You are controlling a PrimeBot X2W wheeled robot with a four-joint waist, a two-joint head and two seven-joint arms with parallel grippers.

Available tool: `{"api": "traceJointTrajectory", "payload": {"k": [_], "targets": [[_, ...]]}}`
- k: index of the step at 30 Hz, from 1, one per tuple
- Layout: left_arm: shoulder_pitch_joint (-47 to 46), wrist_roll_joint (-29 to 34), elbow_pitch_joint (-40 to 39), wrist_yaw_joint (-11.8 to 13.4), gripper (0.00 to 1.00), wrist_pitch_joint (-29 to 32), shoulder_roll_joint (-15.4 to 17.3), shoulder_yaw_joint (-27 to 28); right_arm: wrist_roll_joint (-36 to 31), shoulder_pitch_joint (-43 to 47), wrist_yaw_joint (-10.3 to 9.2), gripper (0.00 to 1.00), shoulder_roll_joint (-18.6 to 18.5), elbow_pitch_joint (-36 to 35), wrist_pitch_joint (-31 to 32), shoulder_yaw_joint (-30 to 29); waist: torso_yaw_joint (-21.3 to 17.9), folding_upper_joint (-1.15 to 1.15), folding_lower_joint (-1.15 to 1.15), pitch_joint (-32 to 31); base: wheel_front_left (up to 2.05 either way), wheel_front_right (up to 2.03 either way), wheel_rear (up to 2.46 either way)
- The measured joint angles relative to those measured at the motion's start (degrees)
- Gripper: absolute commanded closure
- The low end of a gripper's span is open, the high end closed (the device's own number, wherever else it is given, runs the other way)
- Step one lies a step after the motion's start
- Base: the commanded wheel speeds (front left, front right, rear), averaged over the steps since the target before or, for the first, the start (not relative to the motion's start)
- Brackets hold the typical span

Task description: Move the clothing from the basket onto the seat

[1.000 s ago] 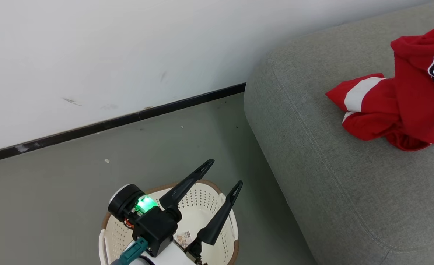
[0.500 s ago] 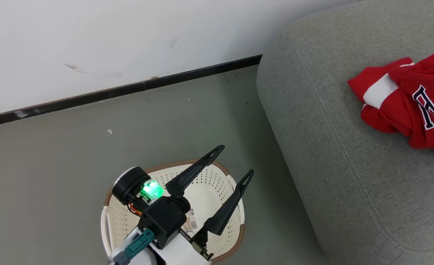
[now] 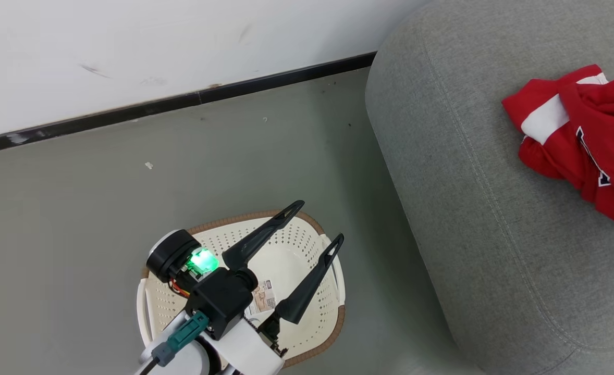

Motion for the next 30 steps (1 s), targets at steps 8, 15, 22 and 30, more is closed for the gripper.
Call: {"api": "traceJointTrajectory", "payload": {"k": [8, 15, 22, 30], "targets": [[0.0, -0.6, 1.3, -0.3, 0.00, -0.6, -0.2, 0.0, -0.5, 0.9, -0.01, 0.00, -0.1, -2.2, 0.0, -2.6, -0.8, 0.00, 0.00, -0.9, 0.00, 0.00, 0.00], [0.1, -1.5, 1.9, -1.0, 0.00, -1.5, -0.3, -0.5, -2.1, 6.4, 0.00, 0.00, -0.4, -6.0, 0.0, -4.7, -1.7, 0.00, 0.00, -2.2, 0.00, 0.00, 0.00], [0.7, -3.0, 3.2, -1.7, 0.00, -2.3, -0.6, -1.2, -3.1, 12.2, 0.00, 0.00, -1.5, -10.8, 0.0, -8.0, -2.9, 0.00, 0.00, -4.0, 0.00, 0.00, 0.00], [2.8, -4.5, 5.0, -1.7, 0.00, -4.3, -0.8, 0.0, -5.5, 17.2, -0.01, 0.00, 0.5, -17.9, 0.0, -7.2, -4.1, 0.01, 0.00, -6.3, 0.00, 0.00, 0.00]]}}
